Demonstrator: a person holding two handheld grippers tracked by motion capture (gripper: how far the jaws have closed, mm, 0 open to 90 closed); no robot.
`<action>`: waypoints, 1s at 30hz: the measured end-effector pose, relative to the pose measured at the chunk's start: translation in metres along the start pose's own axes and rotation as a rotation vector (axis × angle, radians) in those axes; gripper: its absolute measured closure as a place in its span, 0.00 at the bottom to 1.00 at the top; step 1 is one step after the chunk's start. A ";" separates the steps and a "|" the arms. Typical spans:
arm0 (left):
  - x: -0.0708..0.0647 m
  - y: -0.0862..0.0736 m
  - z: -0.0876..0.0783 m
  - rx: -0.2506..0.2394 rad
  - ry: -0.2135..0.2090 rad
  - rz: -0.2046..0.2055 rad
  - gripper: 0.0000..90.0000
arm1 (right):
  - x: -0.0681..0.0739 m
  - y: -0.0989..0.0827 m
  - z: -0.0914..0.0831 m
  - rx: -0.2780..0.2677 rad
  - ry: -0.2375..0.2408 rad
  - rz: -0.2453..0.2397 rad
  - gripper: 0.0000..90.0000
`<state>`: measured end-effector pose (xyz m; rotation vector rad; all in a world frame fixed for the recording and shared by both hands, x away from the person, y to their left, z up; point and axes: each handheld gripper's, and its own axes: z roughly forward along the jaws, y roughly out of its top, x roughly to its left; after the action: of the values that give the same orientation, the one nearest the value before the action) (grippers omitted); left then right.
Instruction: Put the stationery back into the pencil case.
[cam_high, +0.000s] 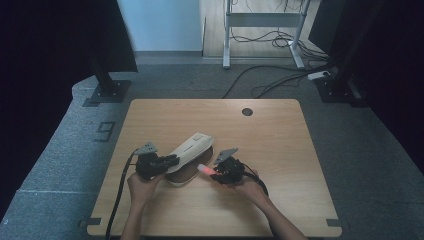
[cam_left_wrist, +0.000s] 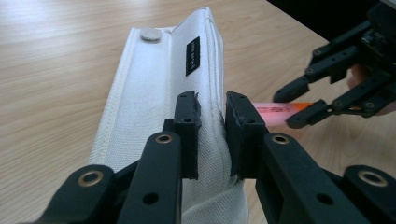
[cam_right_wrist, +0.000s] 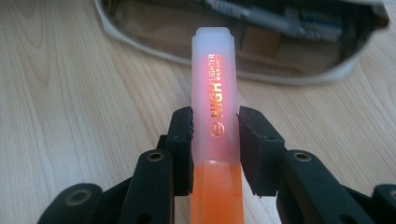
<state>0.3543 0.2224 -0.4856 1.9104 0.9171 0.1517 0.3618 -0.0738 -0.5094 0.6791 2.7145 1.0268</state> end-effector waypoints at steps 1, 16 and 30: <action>-0.002 0.000 0.001 0.002 -0.005 0.004 0.84 | 0.000 0.001 0.001 -0.002 0.000 -0.002 0.73; -0.012 0.002 0.010 0.003 -0.041 0.012 0.84 | -0.001 0.015 0.017 0.014 0.010 -0.013 0.73; -0.013 0.001 0.012 0.008 -0.047 0.016 0.84 | -0.003 0.028 0.034 0.008 0.010 -0.017 0.73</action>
<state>0.3512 0.2046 -0.4872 1.9210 0.8723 0.1125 0.3844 -0.0365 -0.5163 0.6528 2.7289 1.0189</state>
